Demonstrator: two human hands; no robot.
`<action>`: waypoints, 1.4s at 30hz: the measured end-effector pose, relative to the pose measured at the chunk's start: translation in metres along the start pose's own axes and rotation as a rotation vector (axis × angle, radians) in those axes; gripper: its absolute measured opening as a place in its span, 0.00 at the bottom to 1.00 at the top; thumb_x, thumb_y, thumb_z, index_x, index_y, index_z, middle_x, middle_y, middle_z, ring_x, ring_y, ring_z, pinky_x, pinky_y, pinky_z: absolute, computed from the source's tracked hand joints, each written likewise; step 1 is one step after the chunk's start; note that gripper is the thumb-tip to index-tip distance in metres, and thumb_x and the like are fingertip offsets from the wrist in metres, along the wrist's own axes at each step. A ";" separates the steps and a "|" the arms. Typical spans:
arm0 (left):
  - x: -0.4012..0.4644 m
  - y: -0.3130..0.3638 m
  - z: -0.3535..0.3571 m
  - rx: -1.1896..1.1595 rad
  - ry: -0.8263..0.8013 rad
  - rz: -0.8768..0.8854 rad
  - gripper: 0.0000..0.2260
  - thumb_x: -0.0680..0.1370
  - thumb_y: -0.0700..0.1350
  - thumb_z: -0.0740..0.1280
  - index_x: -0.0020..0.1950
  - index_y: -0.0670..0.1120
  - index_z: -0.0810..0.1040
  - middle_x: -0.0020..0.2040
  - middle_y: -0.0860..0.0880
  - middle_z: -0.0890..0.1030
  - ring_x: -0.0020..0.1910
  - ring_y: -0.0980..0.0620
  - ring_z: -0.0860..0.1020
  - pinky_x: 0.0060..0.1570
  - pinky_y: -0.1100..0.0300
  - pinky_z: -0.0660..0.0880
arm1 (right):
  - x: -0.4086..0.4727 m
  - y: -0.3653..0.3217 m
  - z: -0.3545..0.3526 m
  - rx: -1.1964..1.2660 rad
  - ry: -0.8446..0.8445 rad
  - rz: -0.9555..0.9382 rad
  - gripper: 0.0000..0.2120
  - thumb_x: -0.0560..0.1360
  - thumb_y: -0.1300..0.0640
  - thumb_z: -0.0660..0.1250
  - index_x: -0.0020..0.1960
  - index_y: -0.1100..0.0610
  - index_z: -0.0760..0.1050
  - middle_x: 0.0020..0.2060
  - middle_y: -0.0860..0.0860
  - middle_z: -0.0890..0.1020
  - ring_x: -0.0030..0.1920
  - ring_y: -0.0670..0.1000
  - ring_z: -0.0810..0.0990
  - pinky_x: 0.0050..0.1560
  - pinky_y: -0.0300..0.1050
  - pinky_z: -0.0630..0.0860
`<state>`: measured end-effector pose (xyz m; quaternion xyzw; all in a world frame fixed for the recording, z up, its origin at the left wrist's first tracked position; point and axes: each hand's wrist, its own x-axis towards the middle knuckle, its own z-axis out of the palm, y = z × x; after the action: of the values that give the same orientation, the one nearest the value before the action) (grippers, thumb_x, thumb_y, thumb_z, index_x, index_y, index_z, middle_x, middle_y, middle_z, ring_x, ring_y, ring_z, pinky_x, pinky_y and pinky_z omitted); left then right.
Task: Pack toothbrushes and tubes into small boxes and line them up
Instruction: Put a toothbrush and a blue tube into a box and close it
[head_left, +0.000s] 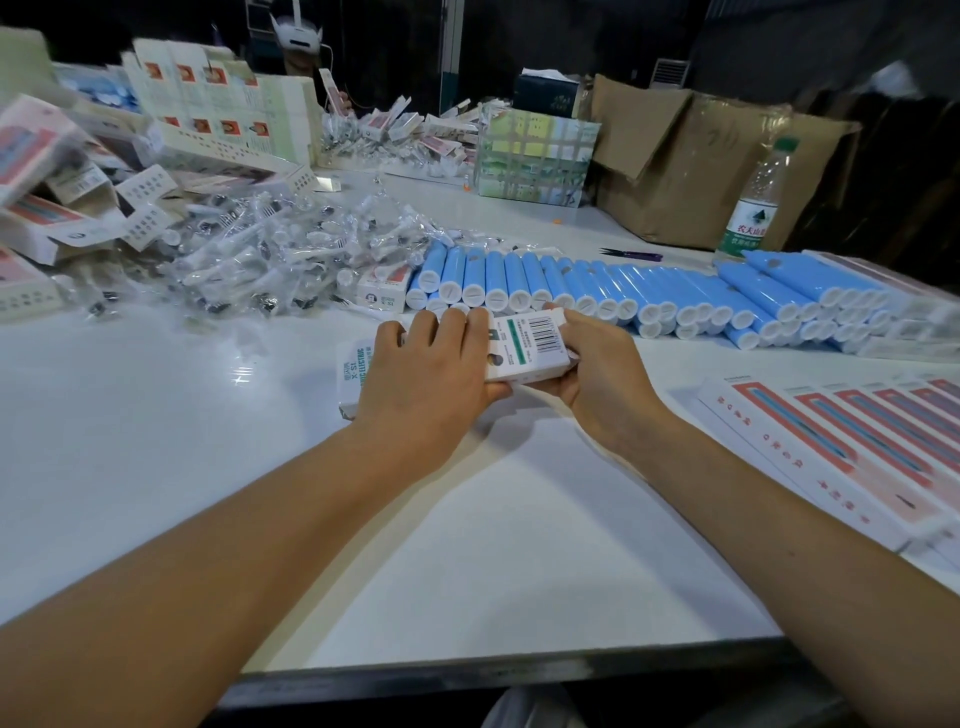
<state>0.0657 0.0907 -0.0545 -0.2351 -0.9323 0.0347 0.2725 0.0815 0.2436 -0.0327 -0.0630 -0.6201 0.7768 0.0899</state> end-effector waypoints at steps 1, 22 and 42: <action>0.000 0.000 0.000 0.008 -0.004 0.002 0.33 0.75 0.64 0.46 0.73 0.43 0.58 0.63 0.45 0.69 0.58 0.44 0.69 0.54 0.50 0.65 | 0.000 0.000 0.000 -0.004 -0.001 0.006 0.14 0.77 0.67 0.53 0.47 0.60 0.78 0.41 0.55 0.85 0.44 0.53 0.85 0.45 0.53 0.83; 0.002 -0.004 0.005 0.014 0.006 -0.124 0.30 0.78 0.65 0.52 0.70 0.44 0.58 0.62 0.46 0.70 0.57 0.46 0.70 0.50 0.52 0.64 | -0.004 0.003 -0.004 -0.577 0.140 -0.213 0.06 0.77 0.56 0.65 0.51 0.56 0.79 0.45 0.48 0.82 0.43 0.47 0.79 0.38 0.36 0.77; 0.008 -0.008 -0.011 -0.120 -0.067 -0.123 0.31 0.78 0.64 0.50 0.74 0.45 0.55 0.66 0.46 0.67 0.61 0.45 0.69 0.51 0.52 0.66 | -0.009 0.003 -0.005 -0.520 0.158 -0.407 0.12 0.77 0.61 0.61 0.35 0.56 0.71 0.30 0.47 0.72 0.32 0.45 0.67 0.34 0.40 0.65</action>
<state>0.0623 0.0868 -0.0402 -0.1922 -0.9540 -0.0298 0.2281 0.0911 0.2454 -0.0369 -0.0185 -0.7885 0.5515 0.2718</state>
